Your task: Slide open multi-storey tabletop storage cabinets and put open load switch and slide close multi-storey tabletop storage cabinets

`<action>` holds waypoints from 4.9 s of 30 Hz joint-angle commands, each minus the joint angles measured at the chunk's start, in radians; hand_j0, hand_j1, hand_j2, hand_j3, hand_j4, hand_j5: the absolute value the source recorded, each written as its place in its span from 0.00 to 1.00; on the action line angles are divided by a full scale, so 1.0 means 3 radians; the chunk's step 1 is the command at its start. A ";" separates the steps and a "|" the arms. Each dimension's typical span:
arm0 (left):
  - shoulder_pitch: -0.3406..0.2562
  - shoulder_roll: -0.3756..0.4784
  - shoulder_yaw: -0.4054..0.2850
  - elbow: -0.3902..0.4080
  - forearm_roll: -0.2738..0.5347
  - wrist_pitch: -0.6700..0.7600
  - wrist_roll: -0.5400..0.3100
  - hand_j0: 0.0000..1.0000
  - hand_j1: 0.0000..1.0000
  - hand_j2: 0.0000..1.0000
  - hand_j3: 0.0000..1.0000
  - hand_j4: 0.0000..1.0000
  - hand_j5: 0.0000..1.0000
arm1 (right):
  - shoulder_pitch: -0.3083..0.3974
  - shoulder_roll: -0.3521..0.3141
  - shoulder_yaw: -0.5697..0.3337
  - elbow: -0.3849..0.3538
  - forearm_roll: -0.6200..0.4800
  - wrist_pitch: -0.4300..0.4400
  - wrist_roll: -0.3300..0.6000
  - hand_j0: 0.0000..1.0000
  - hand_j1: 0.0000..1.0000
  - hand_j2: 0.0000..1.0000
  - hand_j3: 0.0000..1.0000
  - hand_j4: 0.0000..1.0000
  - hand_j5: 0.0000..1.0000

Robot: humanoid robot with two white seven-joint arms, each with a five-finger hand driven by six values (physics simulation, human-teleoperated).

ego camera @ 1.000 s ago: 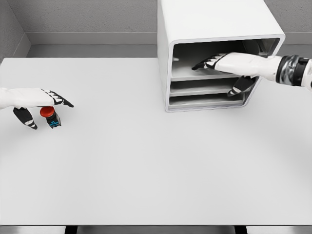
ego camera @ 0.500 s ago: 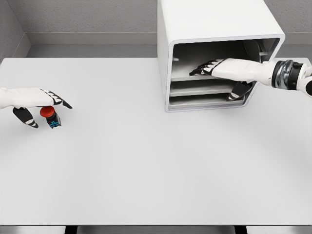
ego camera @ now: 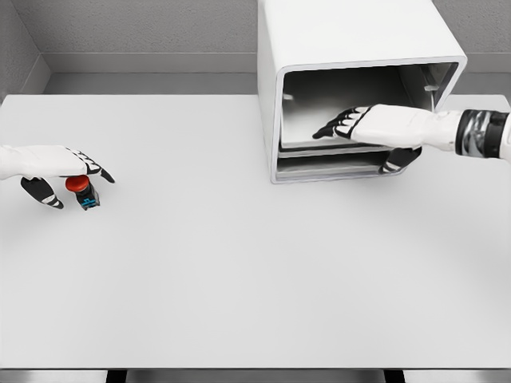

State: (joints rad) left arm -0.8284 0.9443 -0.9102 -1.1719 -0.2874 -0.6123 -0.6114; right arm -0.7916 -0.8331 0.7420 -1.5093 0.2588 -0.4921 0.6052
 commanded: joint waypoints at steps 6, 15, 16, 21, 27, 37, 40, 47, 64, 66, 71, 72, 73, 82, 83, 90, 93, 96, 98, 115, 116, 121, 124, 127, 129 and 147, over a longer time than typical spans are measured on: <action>0.0000 -0.0003 -0.0009 0.0005 0.0012 0.0005 0.0002 0.76 0.76 0.76 0.76 0.76 0.76 | 0.0210 -0.0168 -0.0223 -0.0261 -0.0239 -0.0124 0.0019 1.00 1.00 1.00 1.00 1.00 1.00; 0.0036 0.0007 -0.0009 -0.0021 -0.0003 0.0005 0.0002 0.69 0.69 0.69 0.69 0.69 0.69 | 0.0343 -0.0312 -0.0402 -0.0399 -0.0234 -0.0129 0.0019 1.00 1.00 1.00 1.00 1.00 1.00; 0.0036 0.0007 -0.0009 -0.0021 -0.0003 0.0005 0.0002 0.67 0.67 0.67 0.67 0.67 0.67 | 0.0338 -0.0312 -0.0407 -0.0394 -0.0239 -0.0124 0.0019 1.00 1.00 1.00 1.00 1.00 1.00; 0.0036 0.0007 -0.0009 -0.0026 -0.0003 0.0005 0.0002 0.51 0.51 0.51 0.51 0.51 0.51 | 0.0409 -0.0312 -0.0597 -0.0384 -0.0305 -0.0119 0.0019 1.00 1.00 1.00 1.00 1.00 1.00; 0.0031 0.0007 -0.0009 -0.0031 0.0002 0.0005 0.0002 0.35 0.35 0.35 0.35 0.35 0.35 | 0.0123 -0.0107 -0.0265 -0.0036 -0.0305 0.0168 0.0019 1.00 1.00 1.00 1.00 1.00 1.00; -0.0005 0.0063 -0.0003 -0.0307 0.0027 0.0005 0.0002 0.35 0.35 0.35 0.35 0.35 0.35 | -0.0010 -0.0020 0.0068 0.0051 -0.0142 0.0275 0.0019 1.00 1.00 1.00 1.00 1.00 1.00; -0.0005 0.0069 0.0007 -0.0322 0.0033 0.0005 0.0002 0.35 0.35 0.35 0.35 0.35 0.35 | -0.0010 -0.0030 0.0135 0.0046 -0.0142 0.0250 0.0019 1.00 1.00 1.00 1.00 1.00 1.00; -0.0026 0.0160 0.0017 -0.0527 0.0135 0.0005 0.0002 0.35 0.35 0.35 0.35 0.35 0.35 | 0.0031 -0.0061 0.0155 0.0020 -0.0142 0.0106 0.0019 1.00 1.00 1.00 1.00 1.00 1.00; -0.0041 0.0186 0.0017 -0.0690 0.0155 0.0005 0.0002 0.35 0.35 0.35 0.35 0.35 0.35 | 0.0235 -0.0235 0.0032 -0.0098 -0.0152 -0.0108 0.0019 1.00 1.00 1.00 1.00 1.00 1.00; -0.0041 0.0191 0.0022 -0.0742 0.0181 0.0005 0.0002 0.35 0.35 0.35 0.35 0.35 0.35 | 0.0276 -0.0255 0.0027 -0.0103 -0.0147 -0.0185 0.0019 1.00 1.00 1.00 1.00 1.00 1.00; -0.0041 0.0191 0.0022 -0.0772 0.0201 0.0005 0.0002 0.35 0.35 0.35 0.35 0.35 0.35 | 0.0455 -0.0404 -0.0218 -0.0241 -0.0131 -0.0277 0.0019 1.00 1.00 1.00 1.00 1.00 1.00; -0.0046 0.0242 0.0017 -0.0803 0.0211 0.0005 0.0002 0.35 0.35 0.35 0.35 0.35 0.35 | 0.0532 -0.0409 -0.0295 -0.0292 -0.0131 -0.0282 0.0019 1.00 1.00 1.00 1.00 1.00 1.00; -0.0046 0.0283 0.0022 -0.0823 0.0232 0.0005 0.0002 0.35 0.35 0.35 0.35 0.35 0.35 | 0.0542 -0.0439 -0.0300 -0.0302 -0.0131 -0.0313 0.0019 1.00 1.00 1.00 1.00 1.00 1.00; -0.0051 0.0309 0.0017 -0.0915 0.0283 0.0005 0.0002 0.35 0.35 0.35 0.35 0.35 0.35 | 0.0777 -0.0547 -0.0612 -0.0445 -0.0131 -0.0396 0.0019 1.00 1.00 1.00 1.00 1.00 1.00; -0.0051 0.0309 0.0017 -0.0931 0.0283 0.0005 0.0002 0.35 0.35 0.35 0.35 0.35 0.35 | 0.0782 -0.0593 -0.0627 -0.0445 -0.0131 -0.0396 0.0019 1.00 1.00 1.00 1.00 1.00 1.00; -0.0051 0.0324 0.0012 -0.1002 0.0324 0.0005 0.0002 0.35 0.35 0.35 0.35 0.35 0.35 | 0.0828 -0.0623 -0.0740 -0.0527 -0.0157 -0.0396 0.0019 1.00 1.00 1.00 1.00 1.00 1.00; -0.0051 0.0350 0.0012 -0.1002 0.0350 0.0005 0.0002 0.35 0.35 0.35 0.35 0.35 0.35 | 0.0828 -0.0618 -0.0740 -0.0573 -0.0162 -0.0396 0.0019 1.00 1.00 1.00 1.00 1.00 1.00; -0.0051 0.0365 0.0007 -0.1084 0.0380 0.0005 0.0002 0.35 0.35 0.35 0.35 0.35 0.35 | 0.0828 -0.0618 -0.0745 -0.0573 -0.0167 -0.0396 0.0019 1.00 1.00 1.00 1.00 1.00 1.00; -0.0046 0.0401 0.0002 -0.1125 0.0401 0.0005 0.0002 0.35 0.35 0.35 0.35 0.35 0.35 | 0.0828 -0.0623 -0.0750 -0.0583 -0.0172 -0.0396 0.0019 1.00 1.00 1.00 1.00 1.00 1.00; -0.0082 0.0437 -0.0003 -0.1248 0.0529 0.0005 0.0002 0.35 0.35 0.35 0.35 0.35 0.35 | 0.0844 -0.0583 -0.0863 -0.0563 -0.0300 -0.0396 0.0019 1.00 1.00 1.00 1.00 1.00 1.00; -0.0082 0.0442 -0.0003 -0.1299 0.0549 0.0005 0.0002 0.35 0.35 0.35 0.35 0.35 0.35 | 0.0844 -0.0583 -0.0857 -0.0563 -0.0300 -0.0396 0.0019 1.00 1.00 1.00 1.00 1.00 1.00; -0.0169 0.0432 0.0002 -0.1340 0.0794 0.0005 0.0002 0.35 0.35 0.35 0.35 0.35 0.35 | 0.0839 -0.0588 -0.0832 -0.0537 -0.0290 -0.0303 0.0019 1.00 1.00 1.00 1.00 1.00 1.00; -0.0240 0.0421 0.0012 -0.1345 0.0968 0.0005 0.0002 0.35 0.35 0.35 0.35 0.35 0.35 | 0.0844 -0.0588 -0.0816 -0.0476 -0.0269 -0.0292 0.0019 1.00 1.00 1.00 1.00 1.00 1.00; -0.0256 0.0401 0.0017 -0.1345 0.1081 0.0005 0.0002 0.35 0.35 0.35 0.35 0.35 0.35 | 0.0834 -0.0572 -0.0796 -0.0450 -0.0254 -0.0119 0.0019 1.00 1.00 1.00 1.00 1.00 1.00; -0.0286 0.0396 0.0022 -0.1376 0.1127 0.0005 0.0002 0.35 0.35 0.35 0.35 0.35 0.35 | 0.0839 -0.0572 -0.0755 -0.0455 -0.0244 -0.0119 0.0019 1.00 1.00 1.00 1.00 1.00 1.00; -0.0465 0.0043 0.0022 -0.1642 0.1500 0.0005 0.0002 0.35 0.35 0.35 0.35 0.35 0.35 | 0.0951 -0.0715 -0.0867 -0.0588 -0.0177 -0.0318 0.0019 1.00 1.00 1.00 1.00 1.00 1.00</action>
State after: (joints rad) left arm -0.9679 0.9580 -0.9041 -1.6617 0.1403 -0.6150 -0.6104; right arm -0.4955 -1.0389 0.4891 -1.6773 0.2217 -0.5740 0.6087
